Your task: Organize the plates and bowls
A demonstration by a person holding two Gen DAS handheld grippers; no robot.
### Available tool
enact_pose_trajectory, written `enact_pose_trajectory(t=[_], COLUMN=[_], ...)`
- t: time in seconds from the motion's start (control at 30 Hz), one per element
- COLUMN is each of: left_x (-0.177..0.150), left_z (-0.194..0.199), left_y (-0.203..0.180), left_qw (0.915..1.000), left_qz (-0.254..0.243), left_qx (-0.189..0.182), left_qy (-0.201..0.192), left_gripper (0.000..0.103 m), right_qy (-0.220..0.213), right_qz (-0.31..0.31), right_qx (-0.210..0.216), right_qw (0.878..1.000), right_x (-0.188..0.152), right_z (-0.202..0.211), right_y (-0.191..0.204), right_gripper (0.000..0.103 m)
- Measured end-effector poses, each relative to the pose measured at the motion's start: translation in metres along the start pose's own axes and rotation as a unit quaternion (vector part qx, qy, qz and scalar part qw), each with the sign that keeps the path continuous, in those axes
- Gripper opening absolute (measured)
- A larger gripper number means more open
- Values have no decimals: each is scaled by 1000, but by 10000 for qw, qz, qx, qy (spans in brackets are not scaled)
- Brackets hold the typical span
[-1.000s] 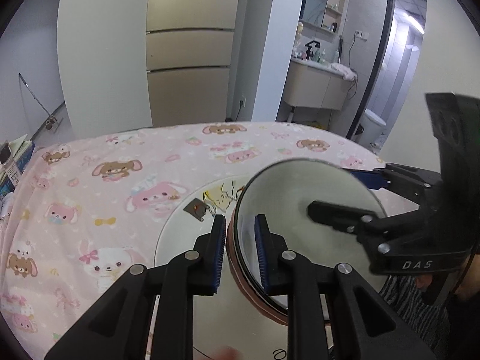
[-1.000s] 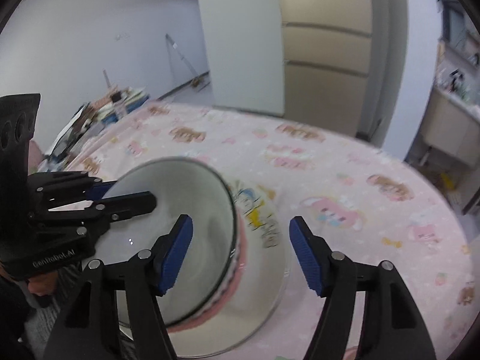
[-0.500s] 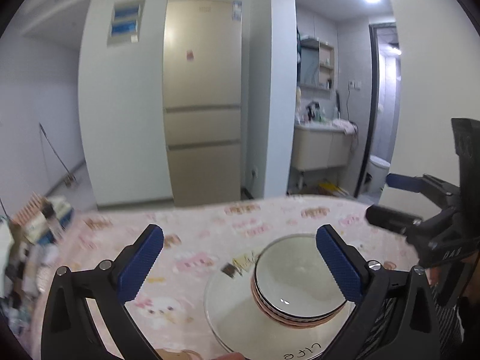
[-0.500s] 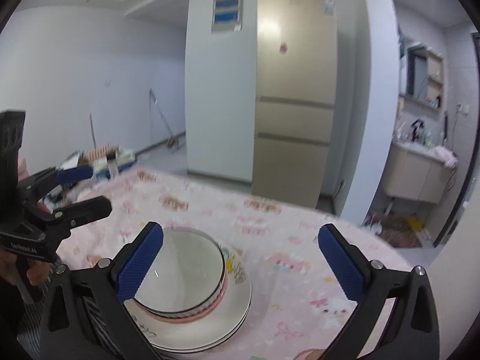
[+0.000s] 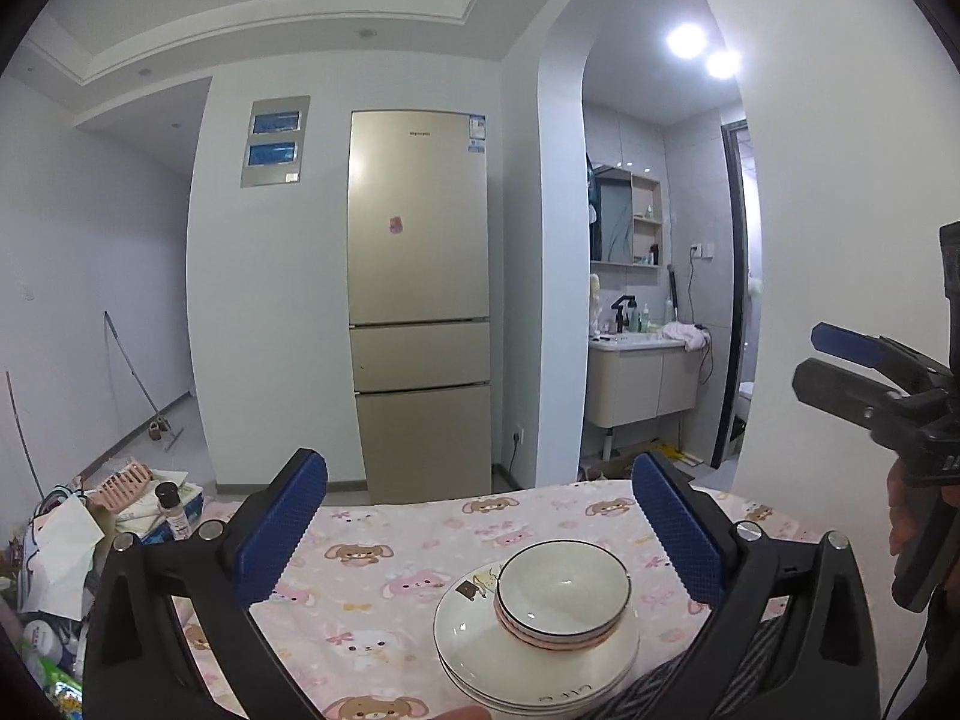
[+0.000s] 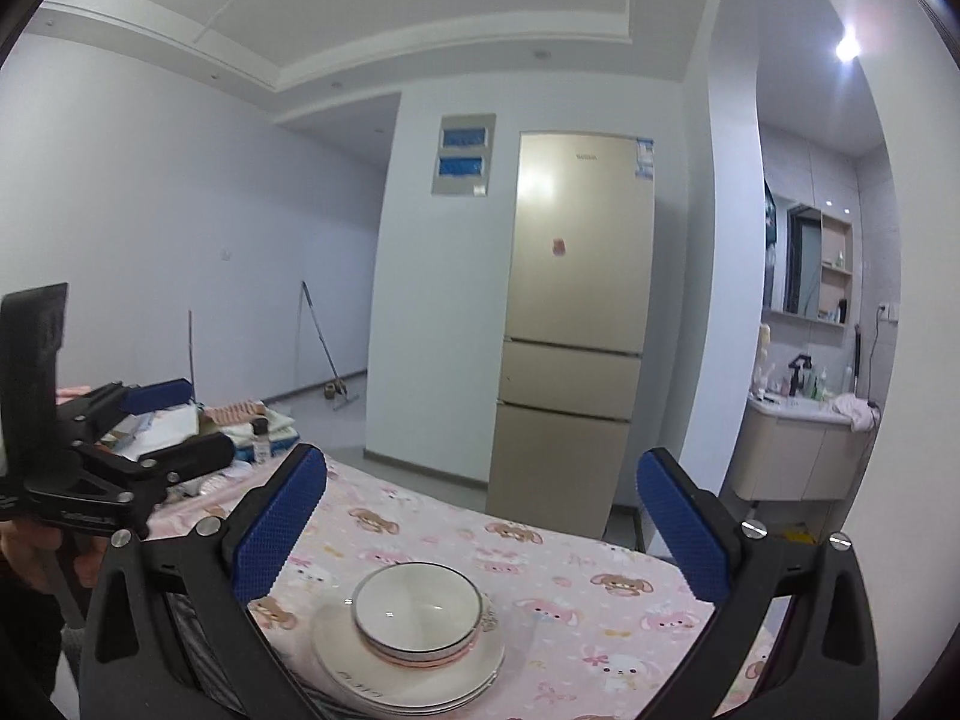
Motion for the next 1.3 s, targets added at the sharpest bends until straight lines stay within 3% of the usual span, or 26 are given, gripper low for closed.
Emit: enact_pose_trajectory(t=[0.2, 0.47, 0.63, 0.87, 0.97, 1.3], left_x=[-10, -60, -99, -144, -154, -178], left_z=[24, 27, 14, -9, -17, -41], left_y=[-3, -1, -4, -8, -8, 6], left_qw=[10000, 9996, 9988, 9963, 9958, 9937], left_qz=[-75, -133, -219, -403, -488, -256], left_qx=[21, 227, 254, 354, 364, 373], left_qy=[-36, 97, 351, 668, 690, 1023], left_gripper=[103, 103, 103, 103, 103, 103], right_qy=[-206, -112, 167, 653, 827, 992], right_qz=[-55, 96, -154, -263, -436, -162], right_qx=[236, 172, 268, 80, 174, -42], right_qw=[9995, 9997, 9994, 9975, 9955, 9949], right_x=[-6, -54, -93, -153, -166, -188], right_z=[28, 25, 9, -15, -24, -35], right_y=[19, 33, 33, 27, 26, 38], right_gripper=[103, 103, 103, 103, 103, 103])
Point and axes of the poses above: each gripper's, at about its wrist camera, not at the fingertips, and z roughly against the way its jaws point, y to its left, x to its top, the point moved 7 cm from there along -z, roughly the way its jaws point, and after that the axes turned 3 degrees about -y, right-handed, at the moved point
